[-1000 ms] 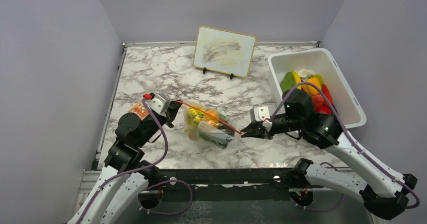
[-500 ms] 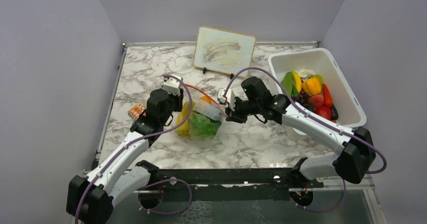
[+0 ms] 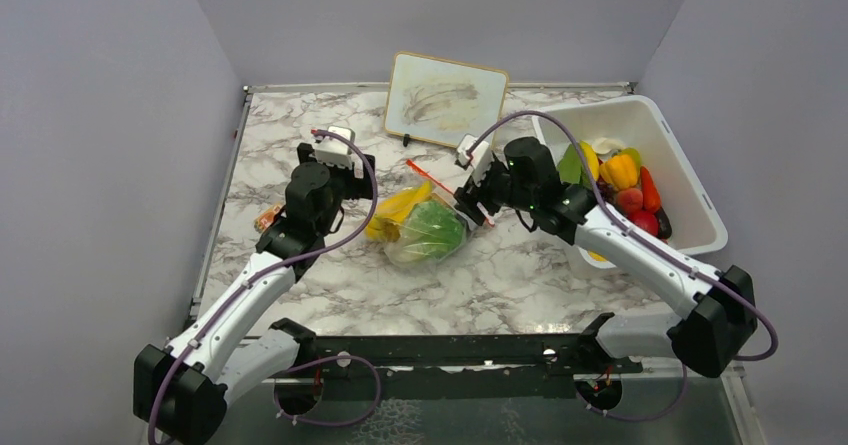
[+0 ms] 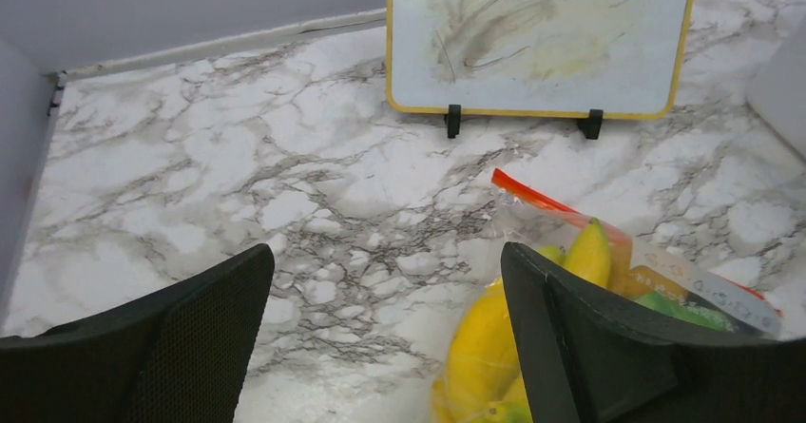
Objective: Place the food in the zip-top bag and seal the zipper
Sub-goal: Place the zipper food storage bag at the center of the board.
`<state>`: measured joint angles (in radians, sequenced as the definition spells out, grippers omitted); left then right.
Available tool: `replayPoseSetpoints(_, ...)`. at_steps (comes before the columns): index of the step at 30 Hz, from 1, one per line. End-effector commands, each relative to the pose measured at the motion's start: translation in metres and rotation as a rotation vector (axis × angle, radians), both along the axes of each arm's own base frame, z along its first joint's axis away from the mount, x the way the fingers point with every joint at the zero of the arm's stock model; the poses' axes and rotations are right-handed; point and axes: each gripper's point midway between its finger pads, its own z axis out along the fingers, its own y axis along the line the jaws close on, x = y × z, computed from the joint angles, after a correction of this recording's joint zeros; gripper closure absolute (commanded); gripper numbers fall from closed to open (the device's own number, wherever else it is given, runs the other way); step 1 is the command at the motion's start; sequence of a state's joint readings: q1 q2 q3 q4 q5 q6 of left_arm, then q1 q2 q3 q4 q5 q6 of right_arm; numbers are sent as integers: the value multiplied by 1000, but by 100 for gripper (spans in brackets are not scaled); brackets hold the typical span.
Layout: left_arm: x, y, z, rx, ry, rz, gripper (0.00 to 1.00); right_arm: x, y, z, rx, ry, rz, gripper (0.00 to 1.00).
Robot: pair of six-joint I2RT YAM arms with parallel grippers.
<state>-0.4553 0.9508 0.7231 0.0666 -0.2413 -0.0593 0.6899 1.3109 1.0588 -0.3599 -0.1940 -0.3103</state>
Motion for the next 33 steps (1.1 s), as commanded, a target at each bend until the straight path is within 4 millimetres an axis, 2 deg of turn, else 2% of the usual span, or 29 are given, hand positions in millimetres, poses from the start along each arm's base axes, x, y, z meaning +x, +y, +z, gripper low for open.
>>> replayPoseSetpoints(1,-5,-2,18,-88,-37,0,1,-12,6,37,176,-41,-9,28)
replayPoseSetpoints(4,-14,-14,16,-171,-2,-56,1,-28,6,46,291,-7,-17,24)
replayPoseSetpoints(7,-27,-29,8,-251,69,-120,1,-43,7,49,425,103,-71,23)
replayPoseSetpoints(8,-31,-32,1,-272,103,-132,1,-49,7,46,462,168,-93,28)
replayPoseSetpoints(9,-35,-34,-8,-284,143,-137,1,-56,9,41,487,228,-105,37)
replayPoseSetpoints(11,-40,-35,-27,-305,224,-116,8,-69,13,32,529,342,-105,59)
replayPoseSetpoints(12,-42,-34,-36,-310,254,-101,13,-74,15,28,553,395,-122,62)
replayPoseSetpoints(16,-48,-33,-66,-386,333,-51,27,-85,19,1,607,569,-192,63)
replayPoseSetpoints(21,-54,-41,-98,-492,385,-42,37,-96,29,-33,547,670,-196,60)
replayPoseSetpoints(26,-63,-34,-134,-562,473,59,54,-91,23,-40,511,633,-224,60)
replayPoseSetpoints(29,-68,-30,-138,-581,480,87,53,-87,17,-32,507,571,-234,60)
replayPoseSetpoints(33,-65,-17,-114,-580,407,131,37,-79,8,-13,498,474,-239,56)
